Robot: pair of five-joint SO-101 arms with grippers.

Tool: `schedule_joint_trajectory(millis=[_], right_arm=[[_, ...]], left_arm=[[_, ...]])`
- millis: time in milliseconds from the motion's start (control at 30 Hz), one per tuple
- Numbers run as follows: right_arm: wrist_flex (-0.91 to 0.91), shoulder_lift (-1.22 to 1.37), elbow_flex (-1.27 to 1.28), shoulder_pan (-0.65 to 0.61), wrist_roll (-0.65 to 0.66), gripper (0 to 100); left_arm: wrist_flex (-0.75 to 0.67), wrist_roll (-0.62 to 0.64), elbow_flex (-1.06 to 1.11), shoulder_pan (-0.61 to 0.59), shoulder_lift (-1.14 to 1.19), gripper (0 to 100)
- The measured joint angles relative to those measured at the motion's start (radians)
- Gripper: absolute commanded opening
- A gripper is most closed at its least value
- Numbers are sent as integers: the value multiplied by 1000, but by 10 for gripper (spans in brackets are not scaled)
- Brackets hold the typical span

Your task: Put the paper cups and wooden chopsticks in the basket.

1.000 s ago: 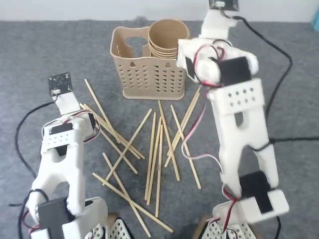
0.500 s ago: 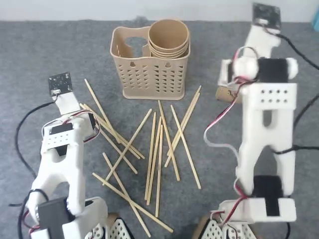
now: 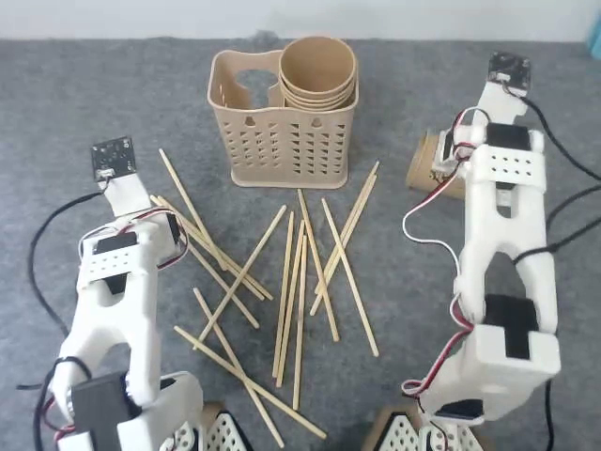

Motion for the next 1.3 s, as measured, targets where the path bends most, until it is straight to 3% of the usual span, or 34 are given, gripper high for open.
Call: schedule_joint_trajectory(millis=[133, 467, 733, 900, 1300], right_arm=[[-135, 21, 8, -34, -68, 9], [-198, 29, 61, -110, -238, 9], [-554, 124, 213, -110, -252, 9], [-690, 146, 229, -5, -252, 9], [-631, 106, 235, 359, -48, 9]], left_arm=[[0, 0, 0, 0, 0, 77], [0, 0, 0, 0, 0, 77], [0, 0, 0, 0, 0, 77], [0, 0, 0, 0, 0, 77], [0, 0, 0, 0, 0, 77]])
